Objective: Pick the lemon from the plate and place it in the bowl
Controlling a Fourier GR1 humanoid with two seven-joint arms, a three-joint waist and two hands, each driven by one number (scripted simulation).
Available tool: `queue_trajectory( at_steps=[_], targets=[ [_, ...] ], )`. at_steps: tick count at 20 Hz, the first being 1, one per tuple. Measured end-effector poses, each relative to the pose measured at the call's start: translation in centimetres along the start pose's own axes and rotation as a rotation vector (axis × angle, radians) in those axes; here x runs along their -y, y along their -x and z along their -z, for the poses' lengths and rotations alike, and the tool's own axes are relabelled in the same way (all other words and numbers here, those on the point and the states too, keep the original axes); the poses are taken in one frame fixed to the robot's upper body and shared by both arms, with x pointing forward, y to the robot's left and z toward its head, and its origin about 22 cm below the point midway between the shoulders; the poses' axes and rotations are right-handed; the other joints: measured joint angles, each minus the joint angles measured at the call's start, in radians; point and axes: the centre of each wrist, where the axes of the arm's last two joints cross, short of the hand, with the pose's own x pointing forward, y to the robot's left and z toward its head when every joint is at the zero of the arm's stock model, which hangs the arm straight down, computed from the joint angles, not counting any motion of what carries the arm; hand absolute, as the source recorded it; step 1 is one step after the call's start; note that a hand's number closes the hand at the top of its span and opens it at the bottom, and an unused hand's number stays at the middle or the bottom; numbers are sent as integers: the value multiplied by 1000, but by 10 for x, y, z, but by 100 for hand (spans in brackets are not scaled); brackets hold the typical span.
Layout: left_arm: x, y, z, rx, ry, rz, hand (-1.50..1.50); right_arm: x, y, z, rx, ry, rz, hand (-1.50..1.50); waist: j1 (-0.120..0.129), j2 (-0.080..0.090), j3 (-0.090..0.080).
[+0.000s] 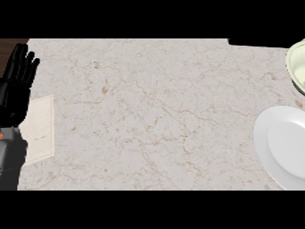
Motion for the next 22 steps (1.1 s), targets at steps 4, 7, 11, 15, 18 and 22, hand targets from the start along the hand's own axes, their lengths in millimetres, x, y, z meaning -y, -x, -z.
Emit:
queue_trajectory(
  at_steps=[4, 7, 11, 15, 18, 22],
  targets=[
    [4, 3, 0, -1, 5, -6, 0, -26, -8, 27, 12, -68, 11, 150, -5, 0, 0],
    [-3, 0, 0, 2, -1, -3, 0, -53, -8, 43, 19, -115, 17, 150, -10, -1, 0],
    [-1, 2, -3, -5, -7, -3, 0, -92, -7, 60, 3, -134, -28, 150, -15, -1, 1],
    [-8, -1, -1, -7, -14, -1, 0, -123, -3, 68, -77, -141, -29, -150, -13, 1, 2],
    [-5, -2, -3, -4, -6, -7, 0, -142, -1, 72, -131, -143, 28, -150, -8, 3, 2],
    [-5, -3, -3, 1, -7, -8, 0, -169, 3, 73, -144, -146, 163, -150, -7, 7, 4]
  ],
)
